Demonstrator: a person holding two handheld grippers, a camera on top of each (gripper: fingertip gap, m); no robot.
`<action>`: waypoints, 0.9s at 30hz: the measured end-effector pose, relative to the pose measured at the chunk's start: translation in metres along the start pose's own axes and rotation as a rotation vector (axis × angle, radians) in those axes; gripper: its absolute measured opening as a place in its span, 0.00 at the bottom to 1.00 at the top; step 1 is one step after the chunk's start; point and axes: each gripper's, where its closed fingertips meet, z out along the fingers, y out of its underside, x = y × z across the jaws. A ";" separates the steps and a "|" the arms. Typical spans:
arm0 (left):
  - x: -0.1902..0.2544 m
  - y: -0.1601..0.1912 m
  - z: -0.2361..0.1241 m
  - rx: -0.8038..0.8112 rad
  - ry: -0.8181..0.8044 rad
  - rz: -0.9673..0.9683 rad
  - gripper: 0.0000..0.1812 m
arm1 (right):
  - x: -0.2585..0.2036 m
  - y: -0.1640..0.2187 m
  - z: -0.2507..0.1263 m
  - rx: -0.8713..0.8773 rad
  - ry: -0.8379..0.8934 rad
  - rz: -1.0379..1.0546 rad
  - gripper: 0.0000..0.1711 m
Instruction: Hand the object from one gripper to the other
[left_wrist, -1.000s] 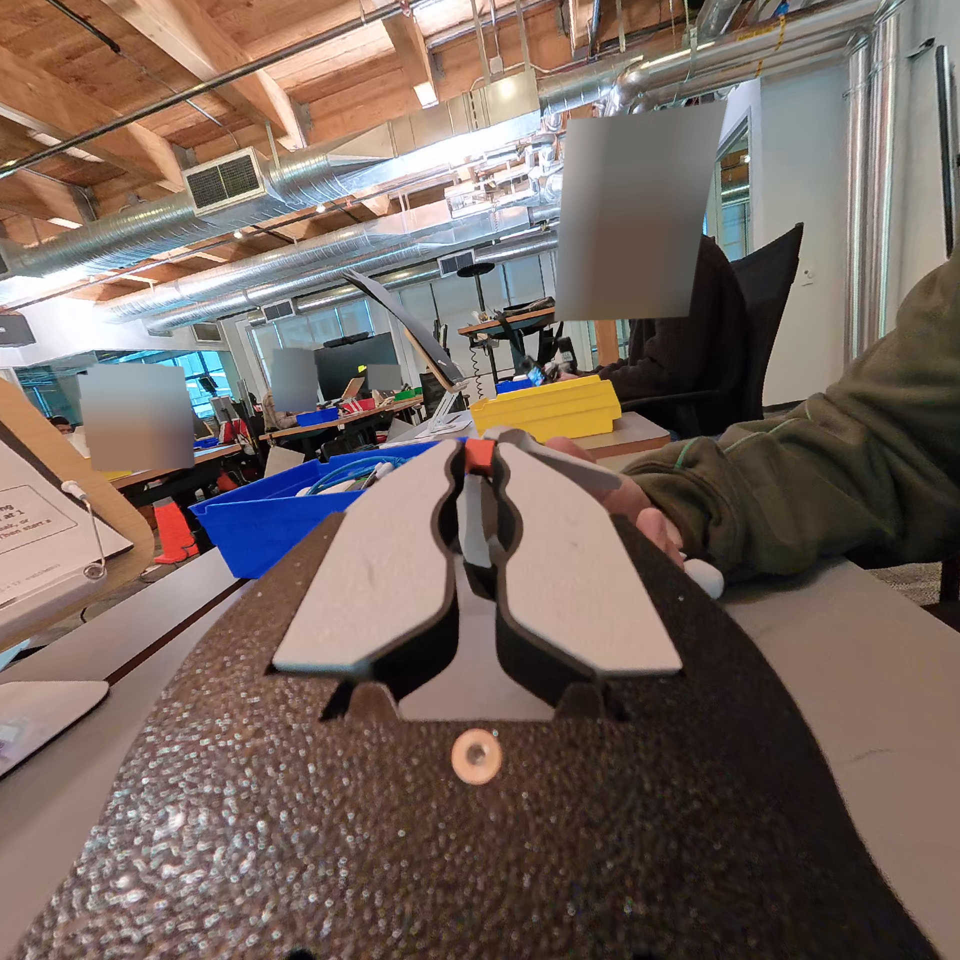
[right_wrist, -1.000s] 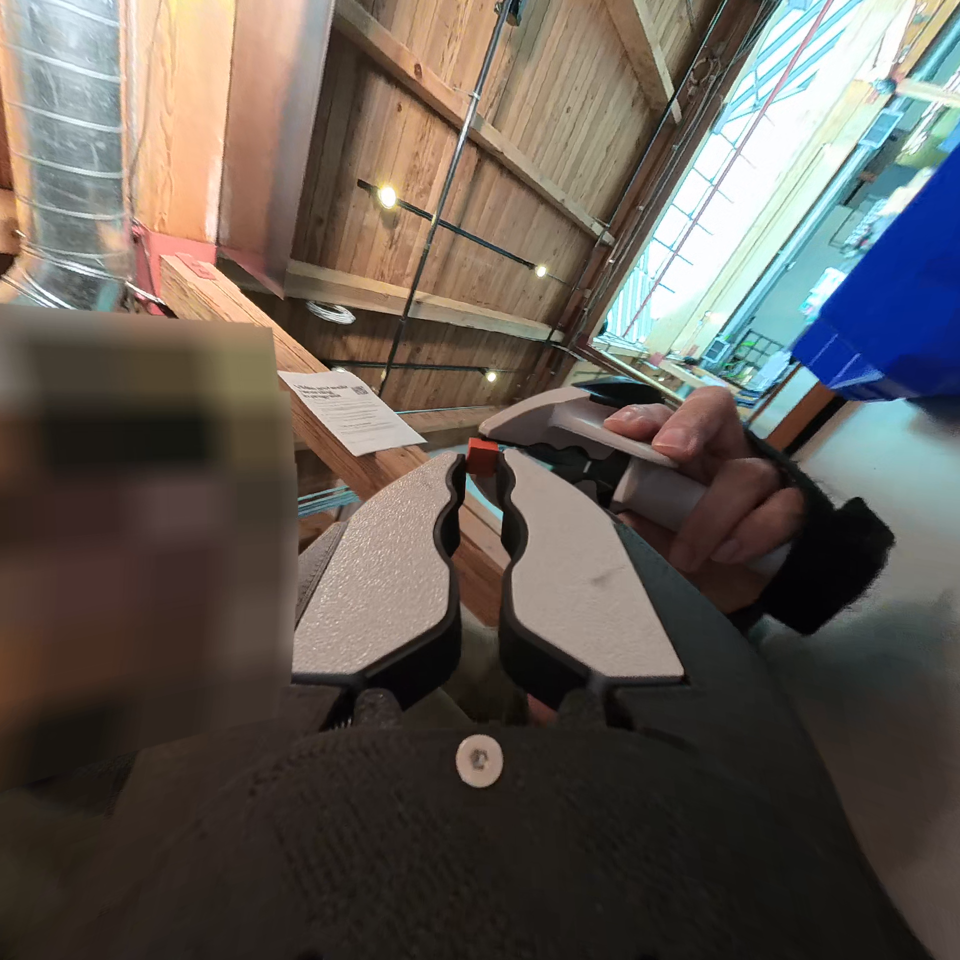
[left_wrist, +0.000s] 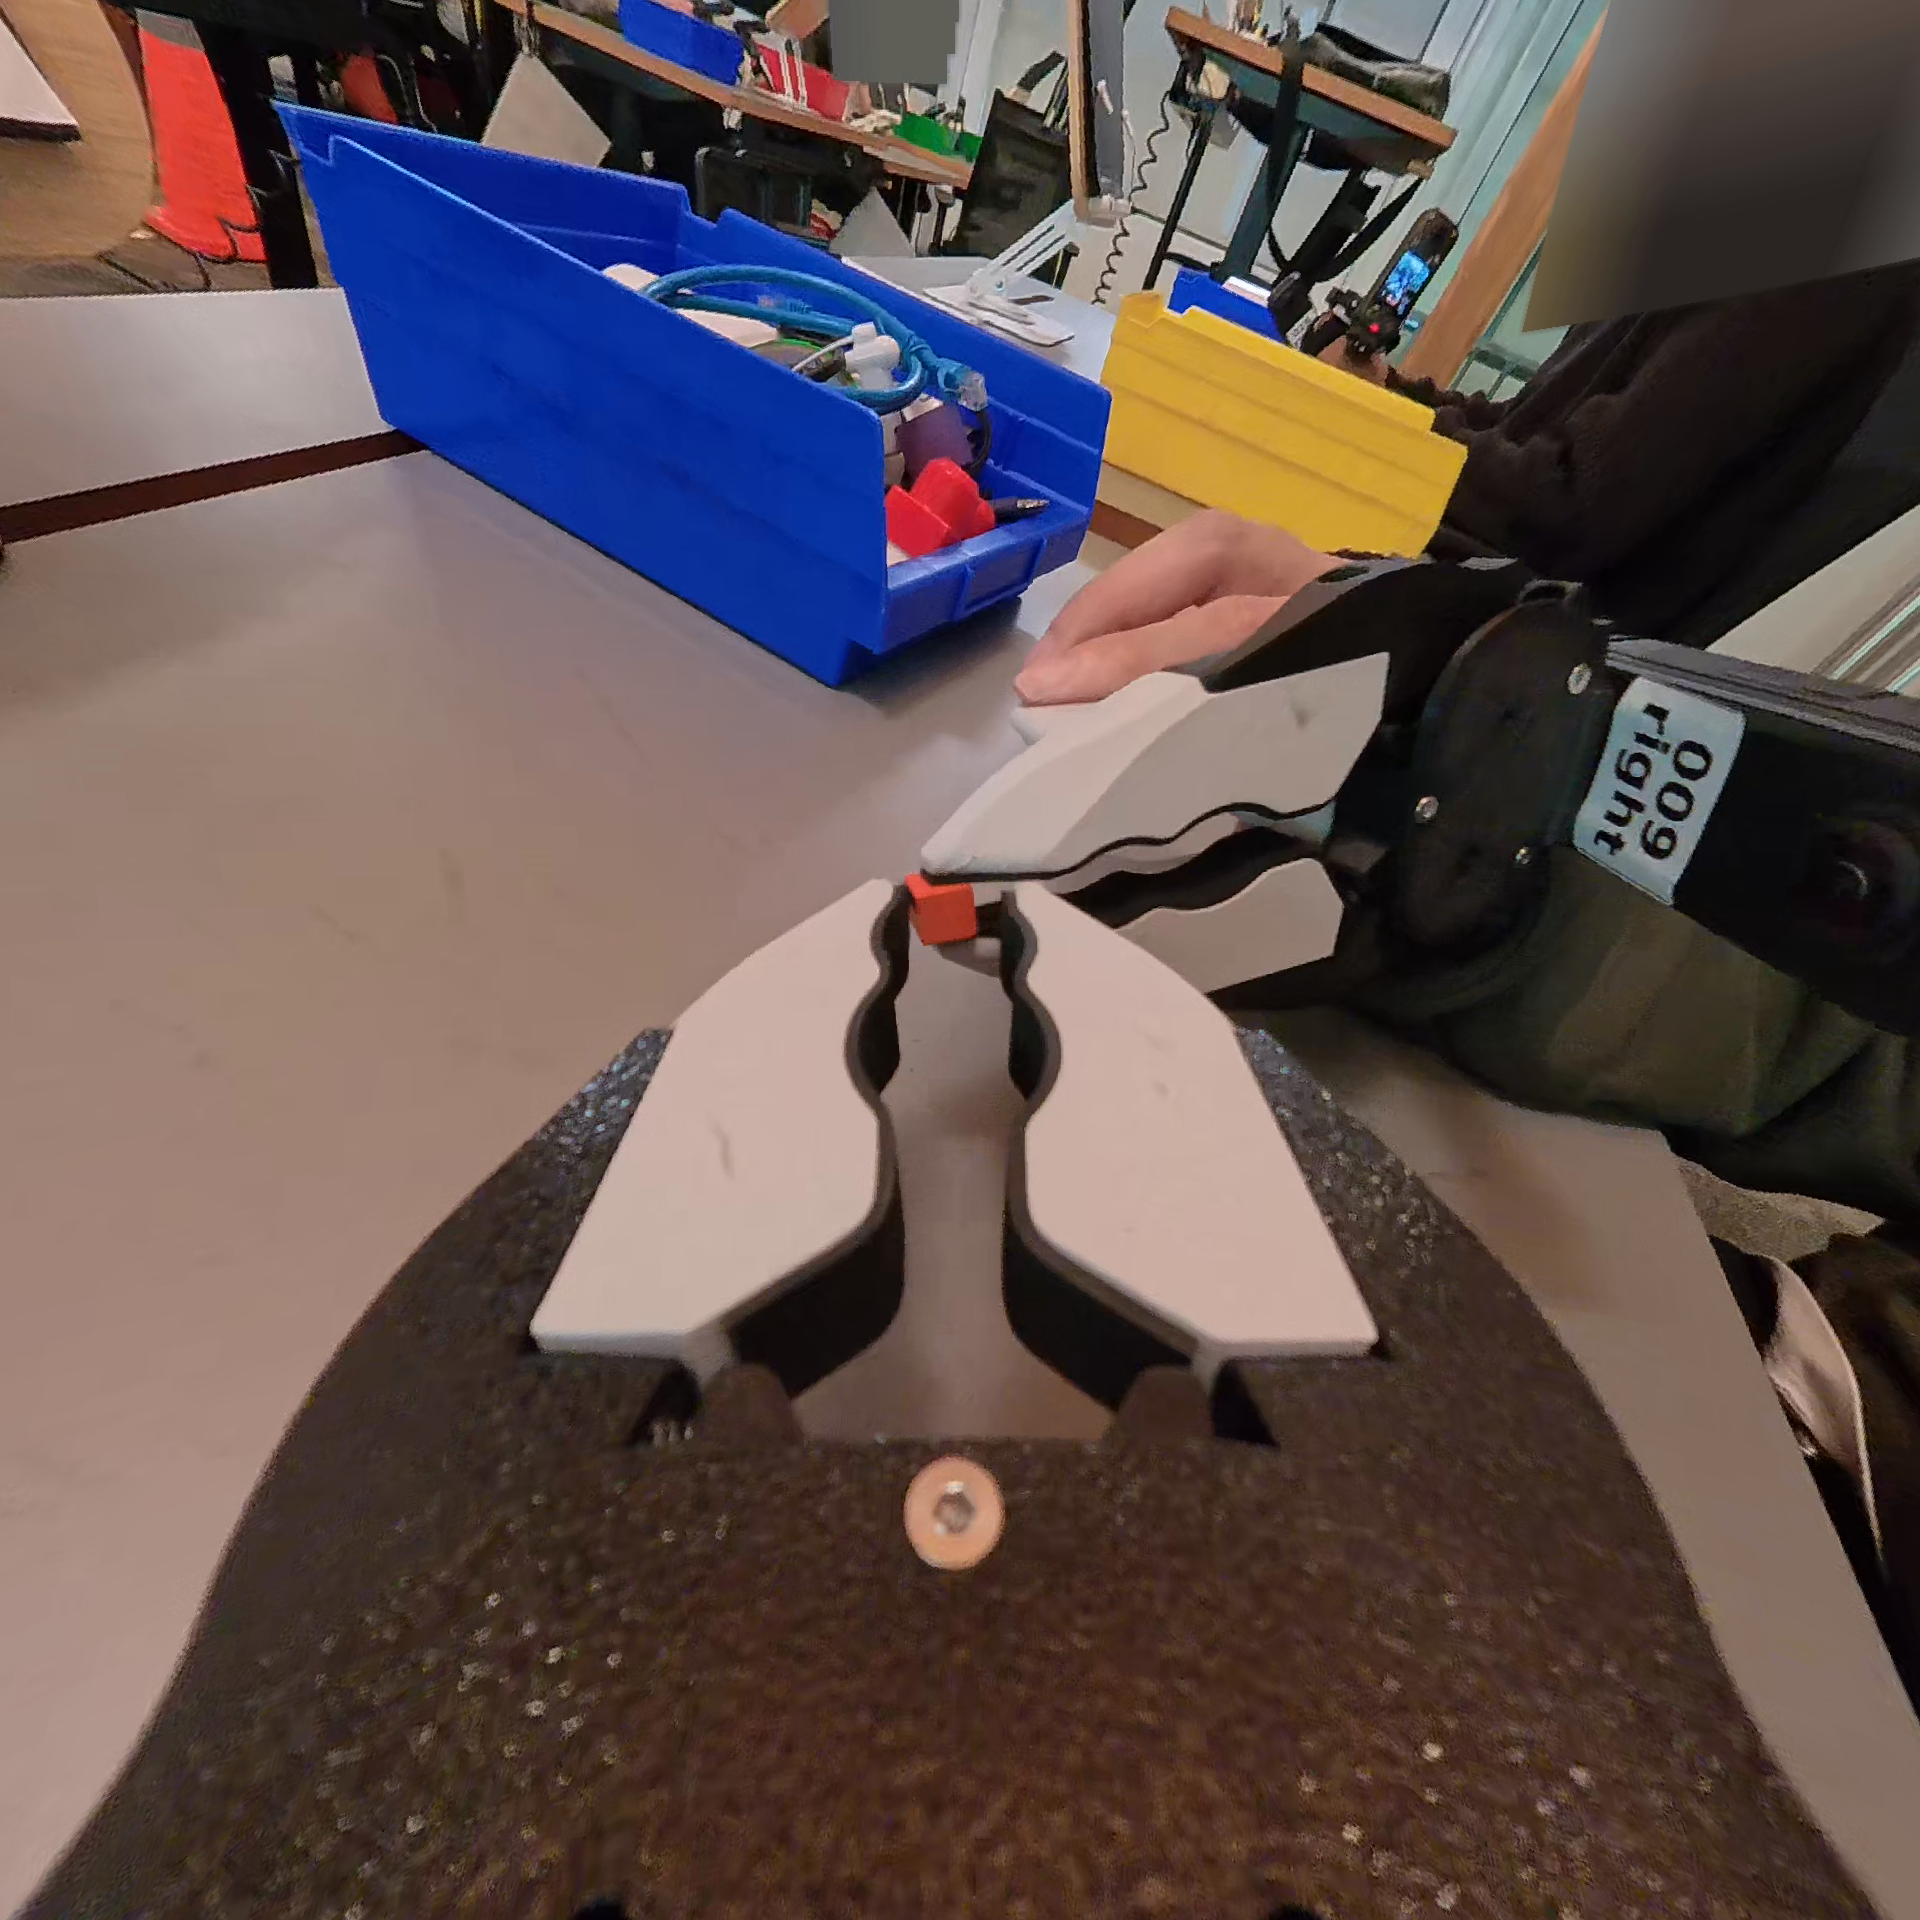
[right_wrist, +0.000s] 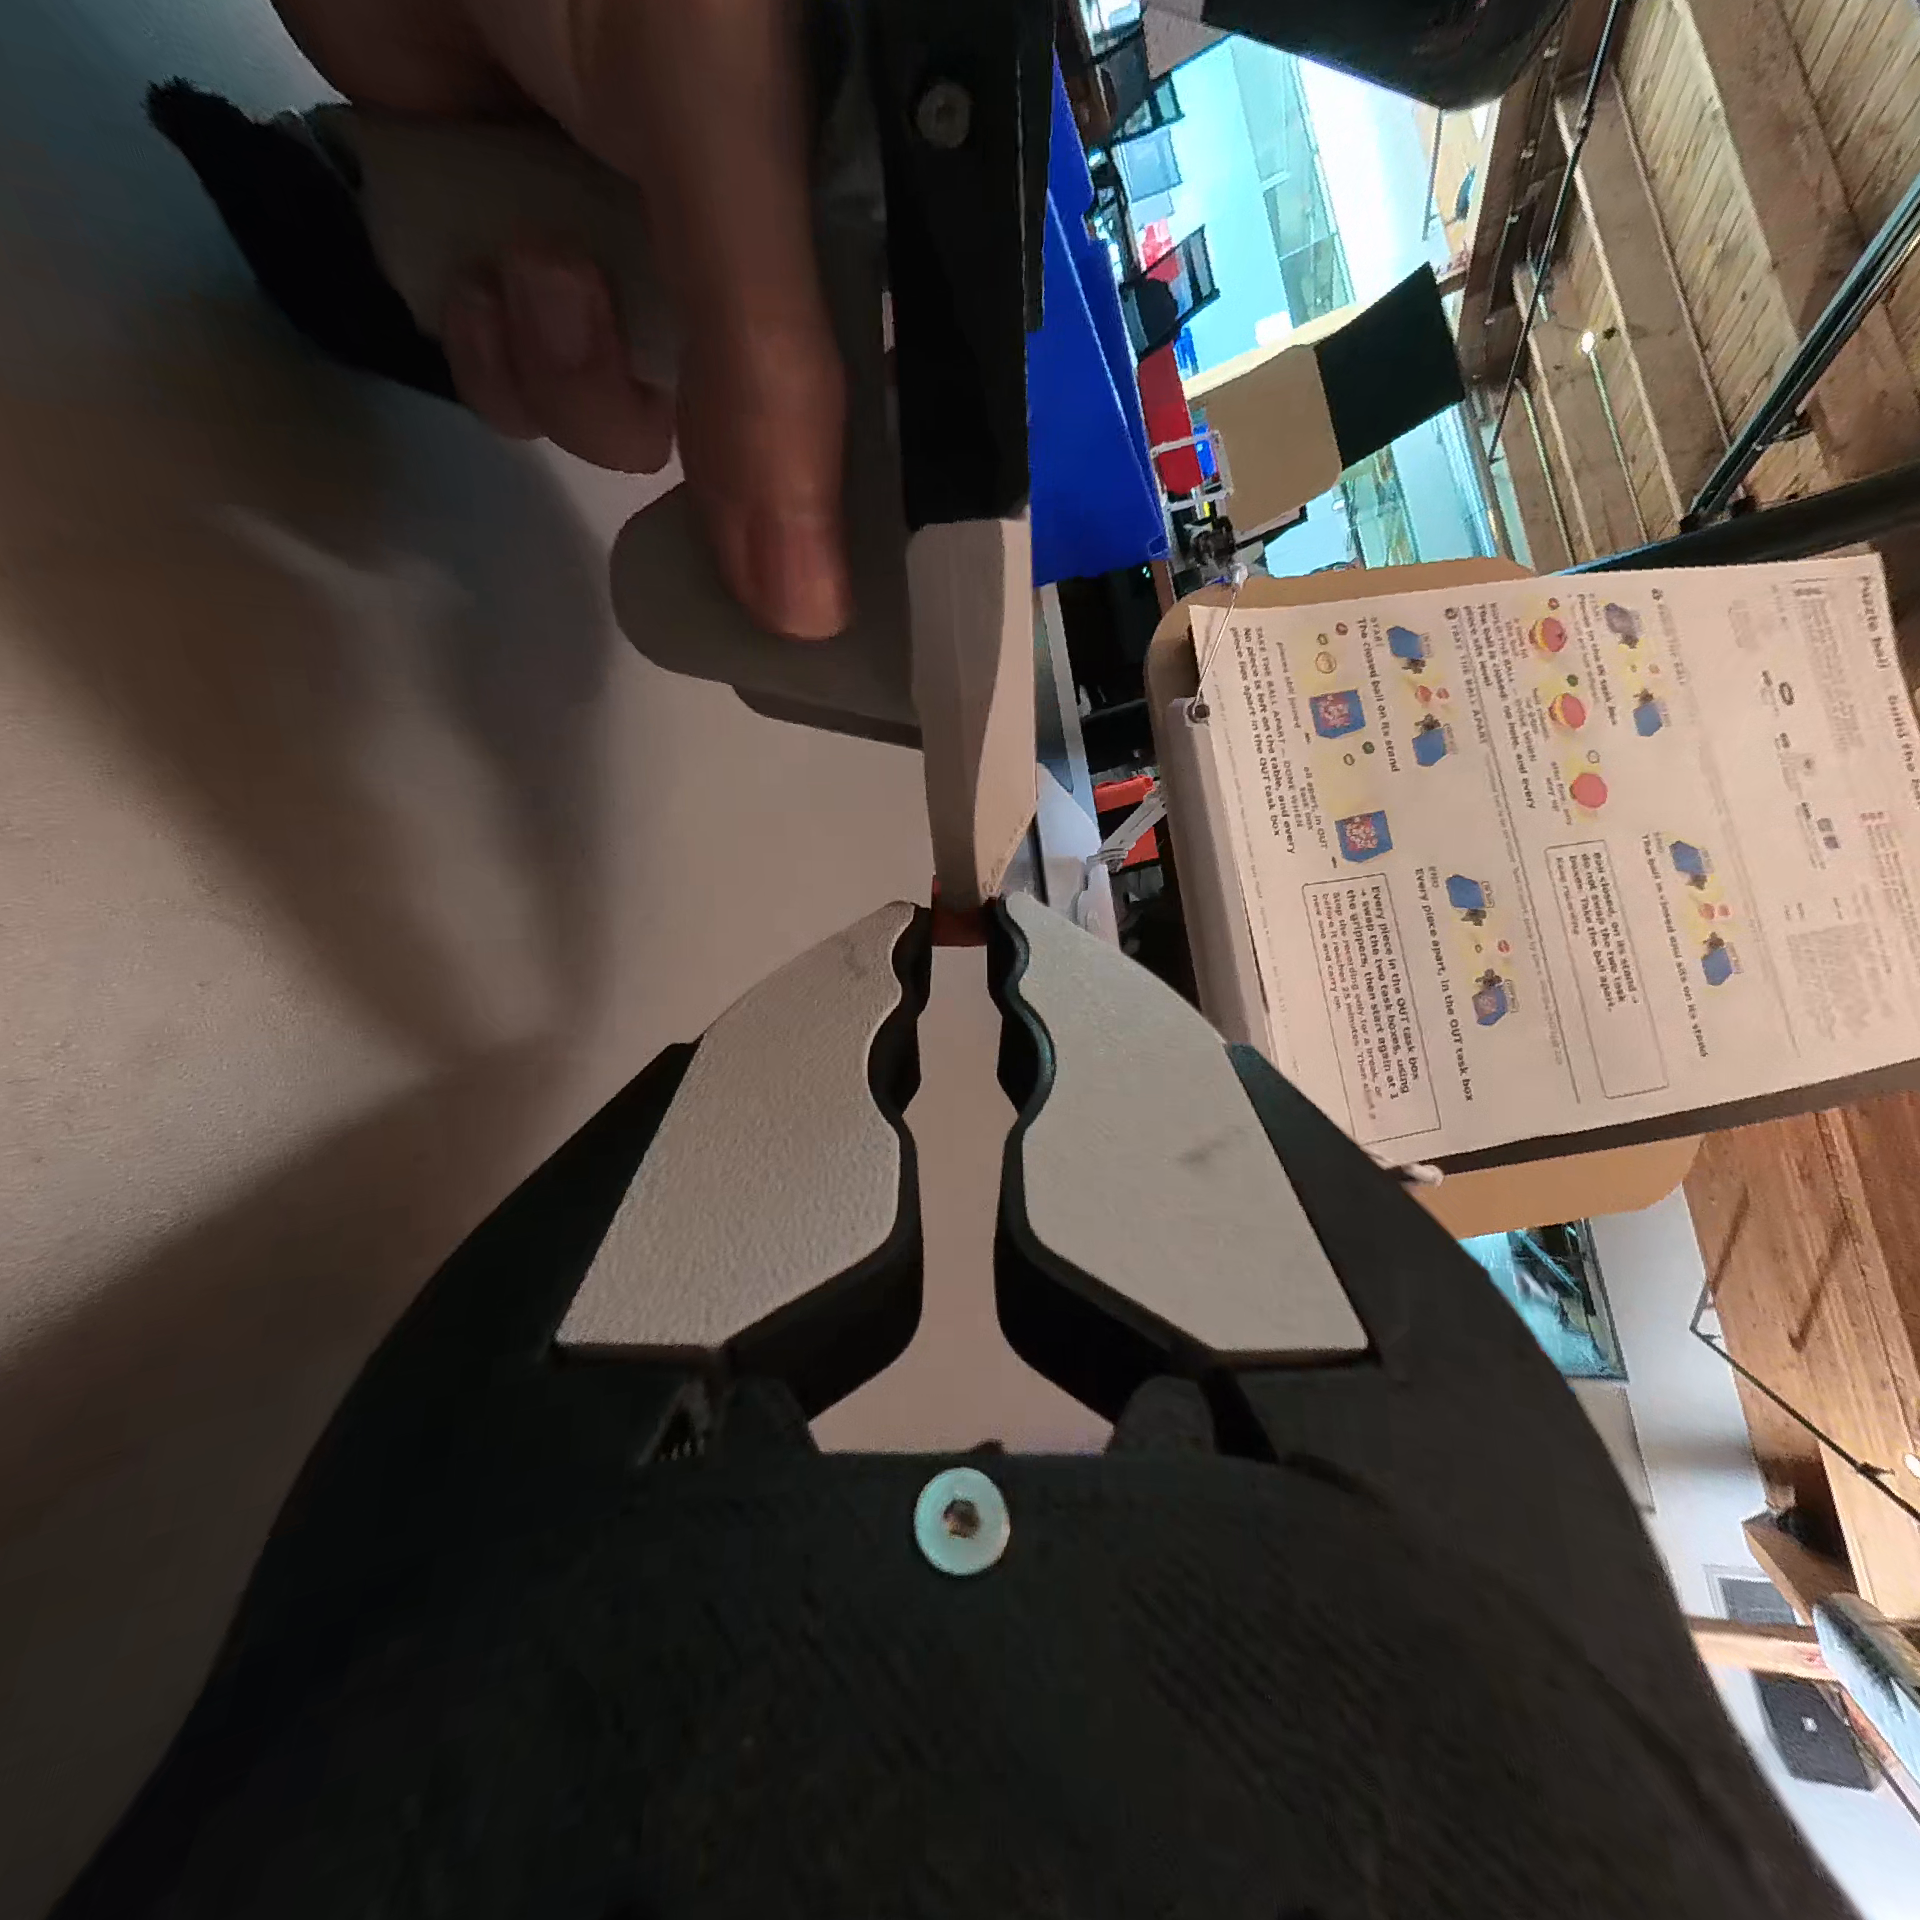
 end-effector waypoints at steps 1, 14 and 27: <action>-0.001 0.001 0.001 -0.007 -0.010 0.000 0.08 | -0.001 0.001 0.001 -0.007 -0.004 0.003 0.06; 0.003 -0.021 -0.019 0.158 0.076 0.080 0.05 | 0.014 -0.016 -0.005 0.244 -0.107 0.729 0.24; 0.038 -0.027 -0.030 0.249 0.131 0.607 0.05 | 0.025 -0.055 -0.025 0.782 -0.876 2.011 0.13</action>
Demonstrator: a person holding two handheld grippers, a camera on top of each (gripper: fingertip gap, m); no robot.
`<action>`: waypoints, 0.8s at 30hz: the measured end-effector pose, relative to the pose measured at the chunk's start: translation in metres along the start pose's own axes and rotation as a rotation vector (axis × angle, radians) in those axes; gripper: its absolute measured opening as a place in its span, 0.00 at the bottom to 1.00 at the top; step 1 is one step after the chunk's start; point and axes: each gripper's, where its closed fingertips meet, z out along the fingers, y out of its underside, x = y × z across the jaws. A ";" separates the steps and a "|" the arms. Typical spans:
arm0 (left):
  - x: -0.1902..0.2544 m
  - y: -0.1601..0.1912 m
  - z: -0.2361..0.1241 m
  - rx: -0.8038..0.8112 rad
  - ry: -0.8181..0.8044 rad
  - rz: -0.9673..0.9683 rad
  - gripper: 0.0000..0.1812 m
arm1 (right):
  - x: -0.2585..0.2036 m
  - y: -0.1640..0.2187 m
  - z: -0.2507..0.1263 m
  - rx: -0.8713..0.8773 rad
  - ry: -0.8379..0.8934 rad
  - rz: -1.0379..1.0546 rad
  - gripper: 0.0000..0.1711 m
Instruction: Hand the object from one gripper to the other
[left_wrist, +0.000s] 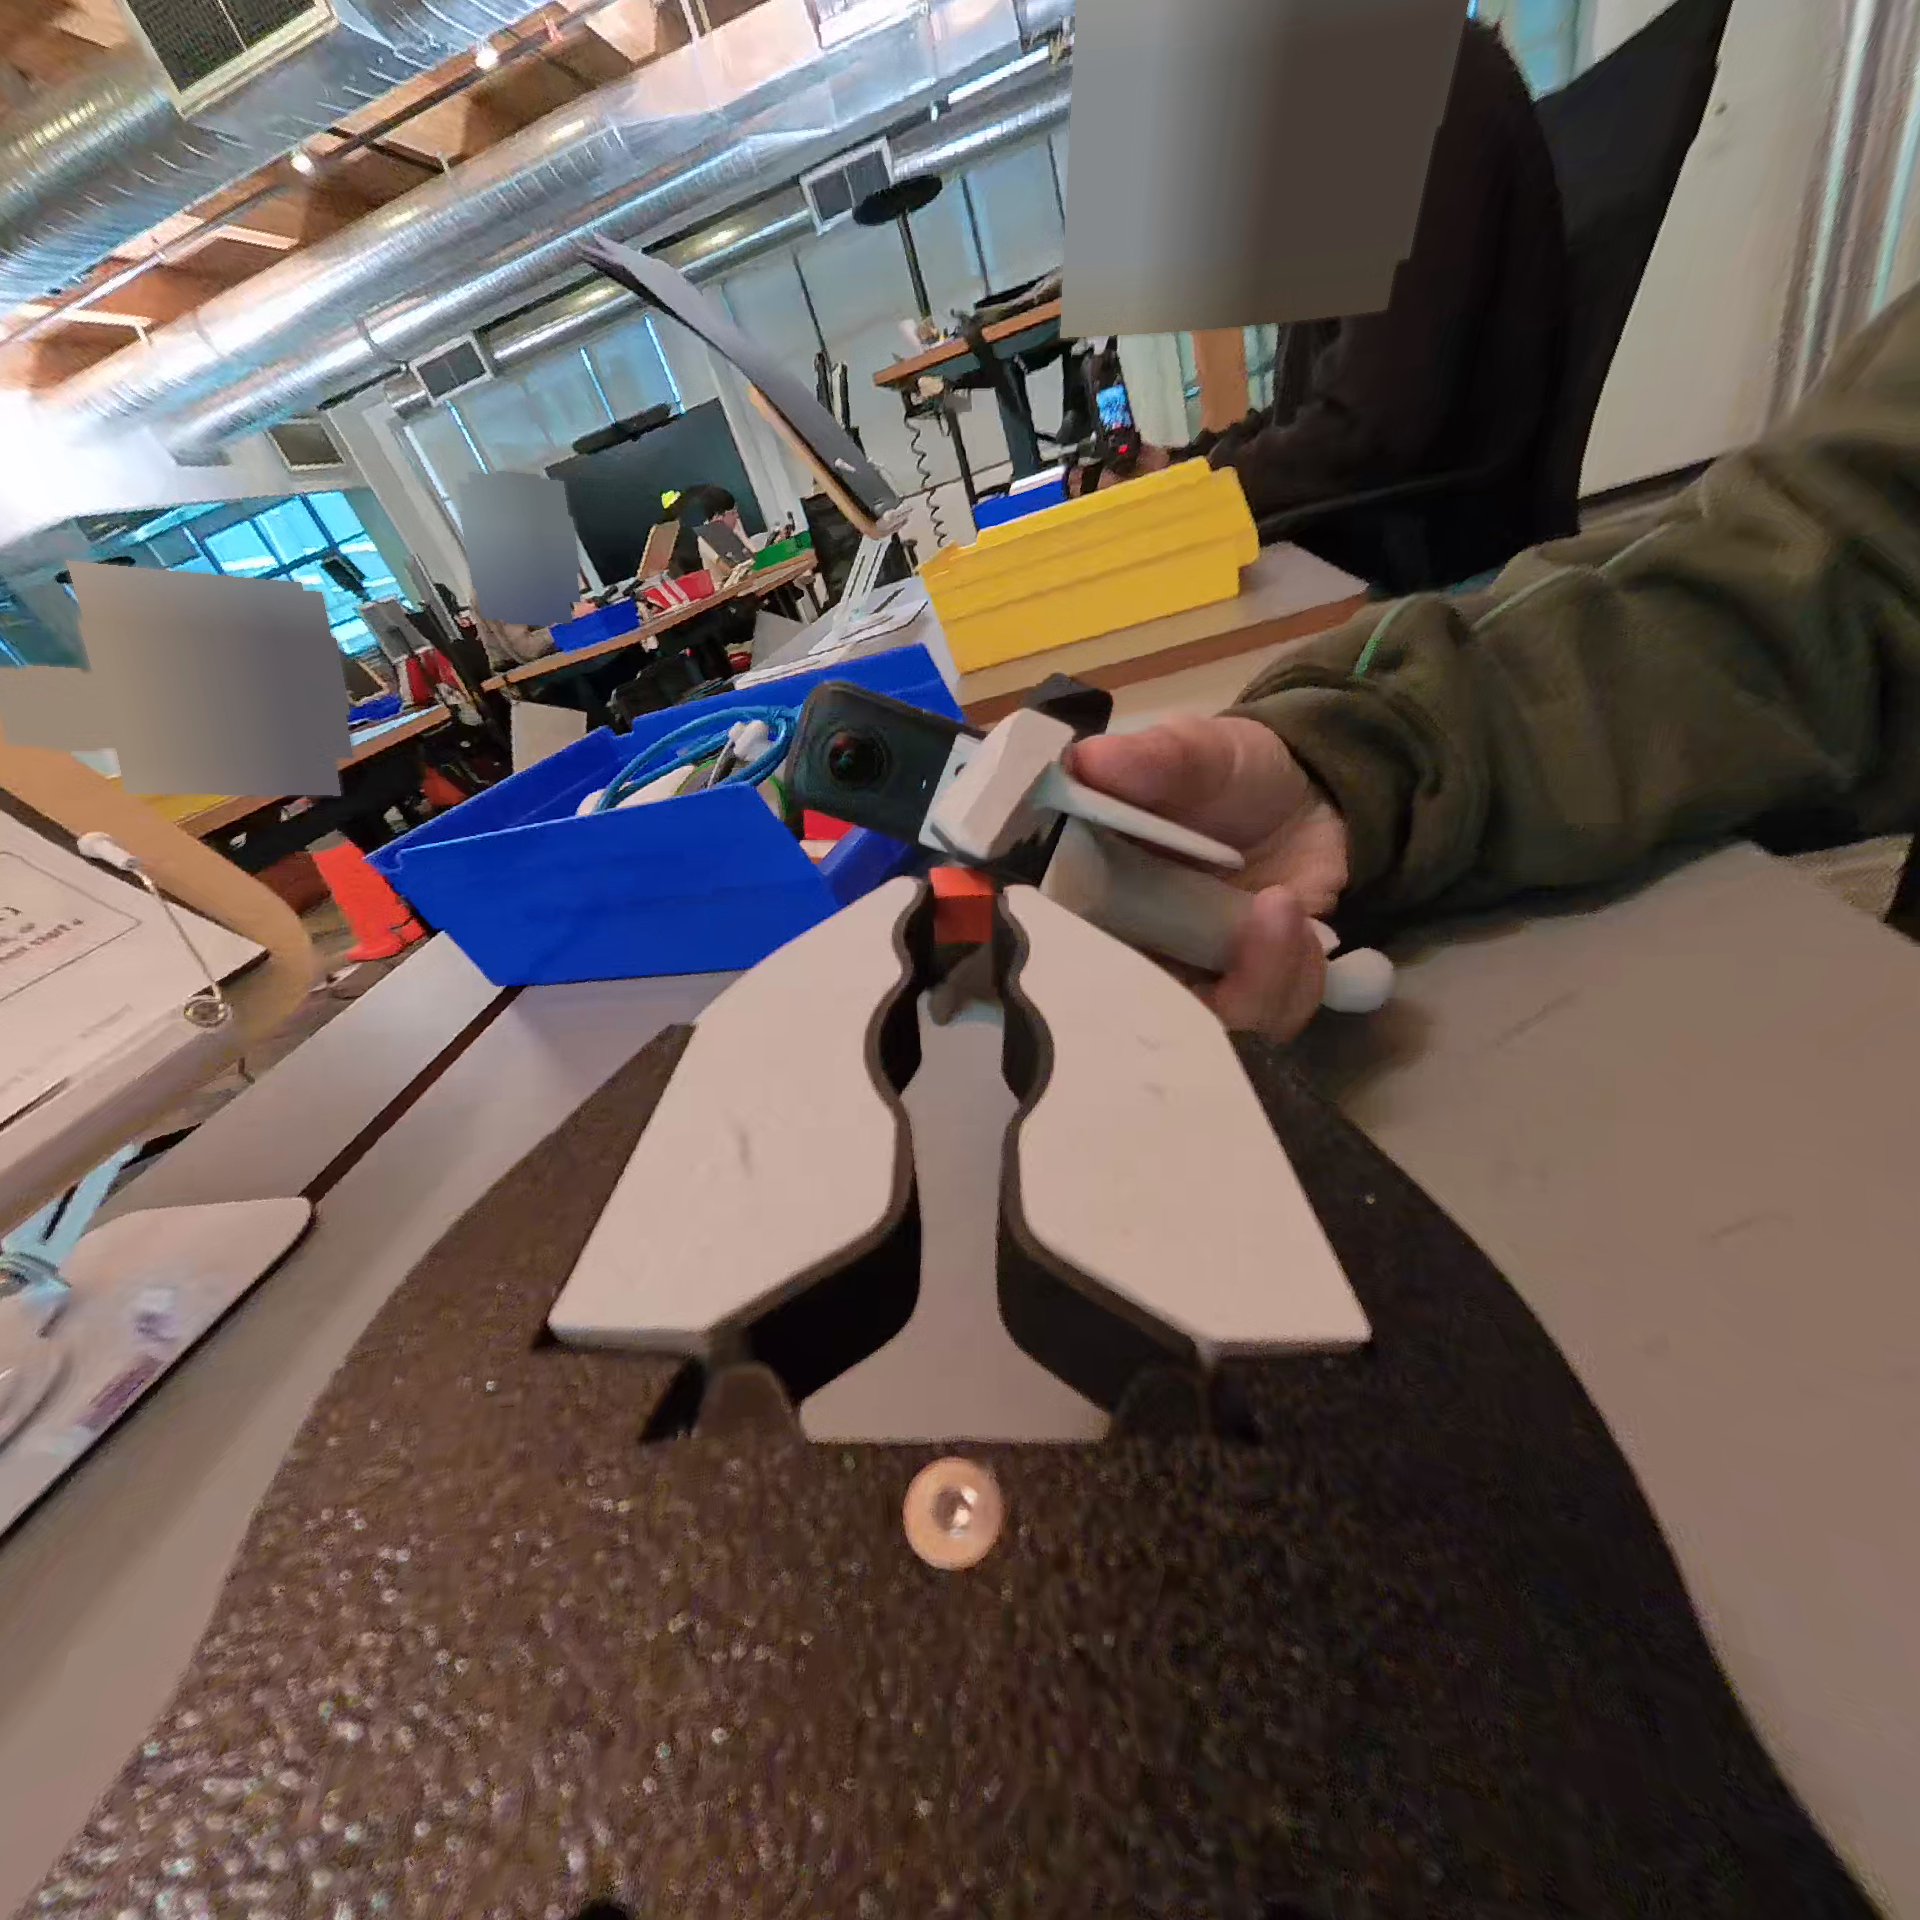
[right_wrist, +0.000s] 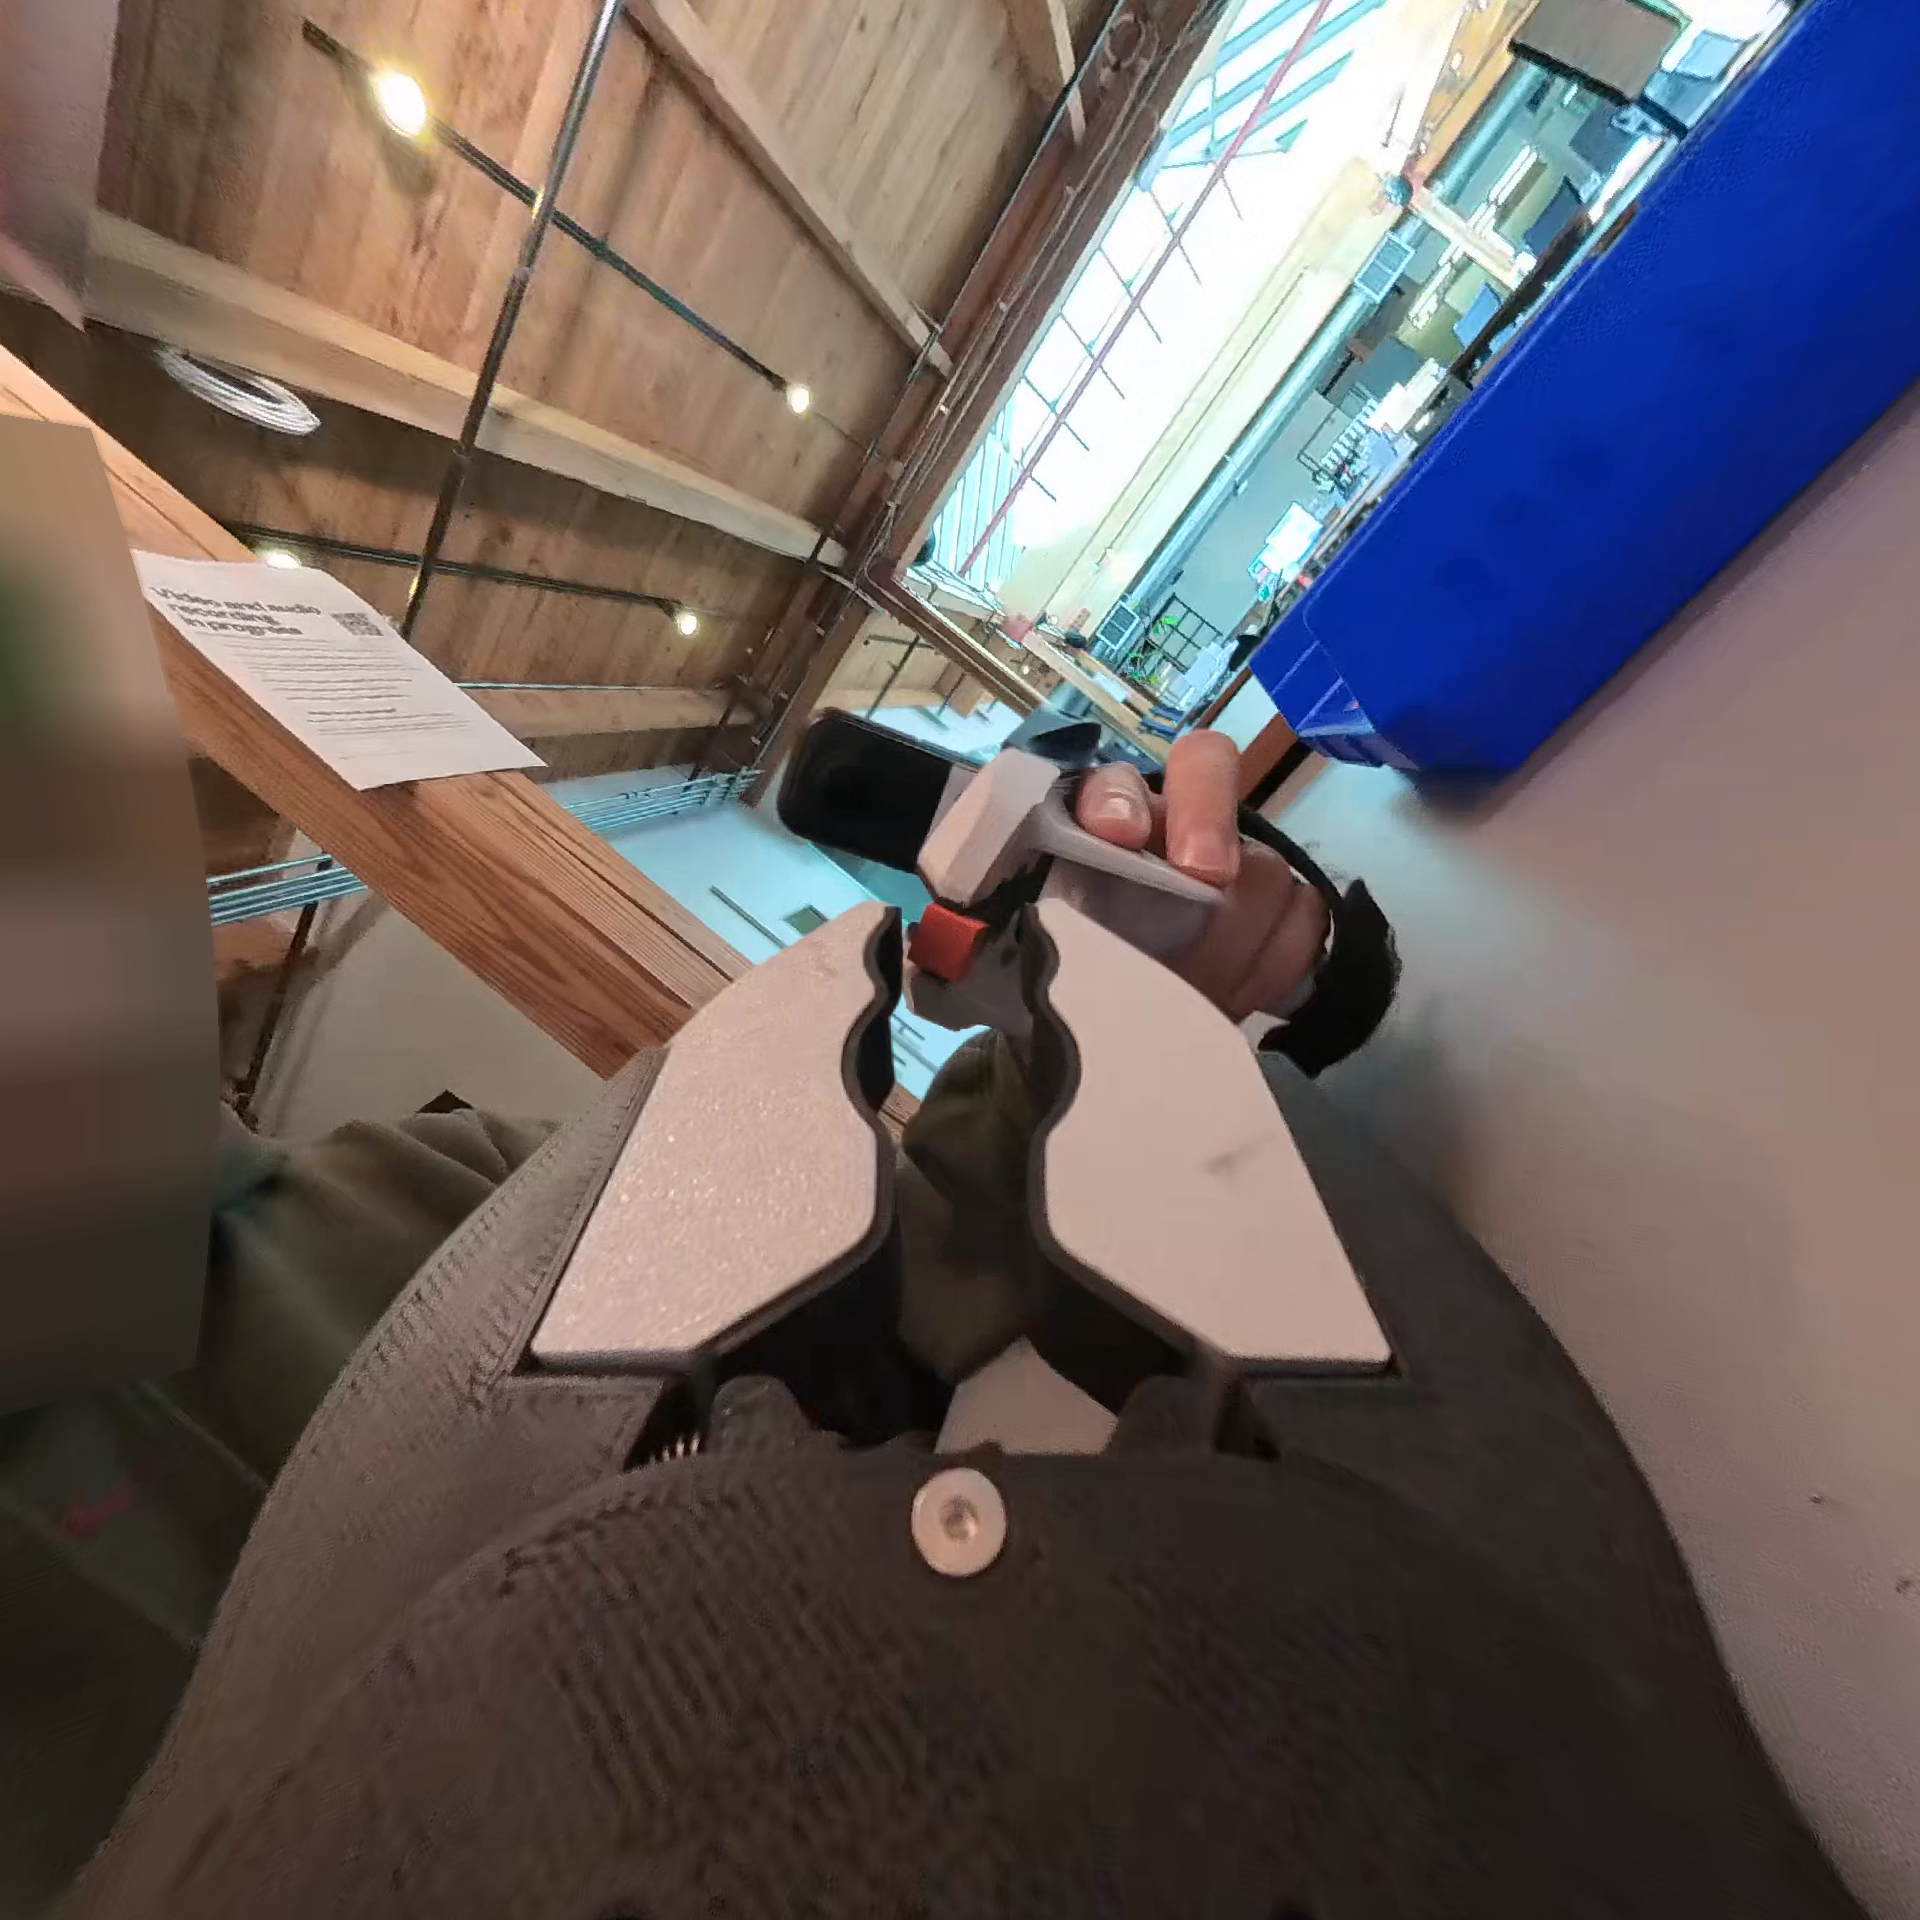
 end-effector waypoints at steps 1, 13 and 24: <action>-0.001 0.002 0.000 -0.014 -0.009 0.009 0.05 | 0.001 0.001 0.000 -0.010 0.004 -0.003 0.12; -0.008 0.008 -0.002 -0.094 -0.078 0.156 0.05 | 0.007 0.005 -0.002 -0.064 0.073 -0.049 0.08; -0.011 0.013 -0.002 -0.163 -0.125 0.286 0.05 | 0.015 0.004 -0.005 -0.060 0.110 -0.030 0.09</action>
